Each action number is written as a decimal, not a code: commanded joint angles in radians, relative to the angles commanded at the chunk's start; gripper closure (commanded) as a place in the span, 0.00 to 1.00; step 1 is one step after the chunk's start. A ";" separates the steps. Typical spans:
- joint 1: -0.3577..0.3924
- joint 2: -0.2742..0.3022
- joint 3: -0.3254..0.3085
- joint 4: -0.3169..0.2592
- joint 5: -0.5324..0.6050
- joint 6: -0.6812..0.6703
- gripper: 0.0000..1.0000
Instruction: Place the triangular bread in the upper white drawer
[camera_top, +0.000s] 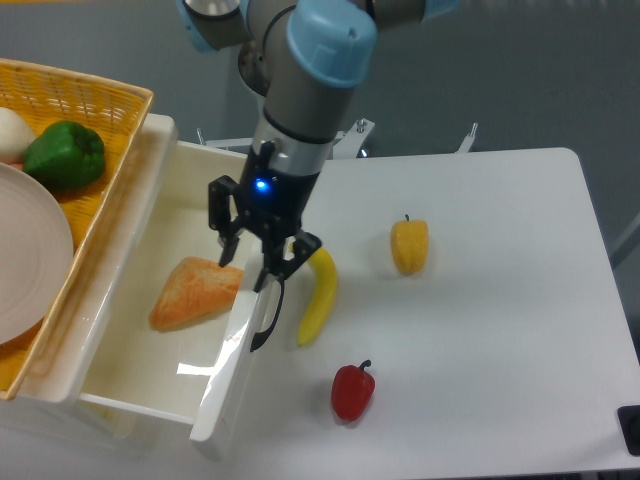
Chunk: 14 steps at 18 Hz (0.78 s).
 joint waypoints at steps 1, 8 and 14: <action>0.014 0.000 0.006 0.000 0.002 0.000 0.43; 0.126 0.000 0.017 0.023 0.083 0.035 0.32; 0.178 -0.011 0.006 0.021 0.216 0.153 0.01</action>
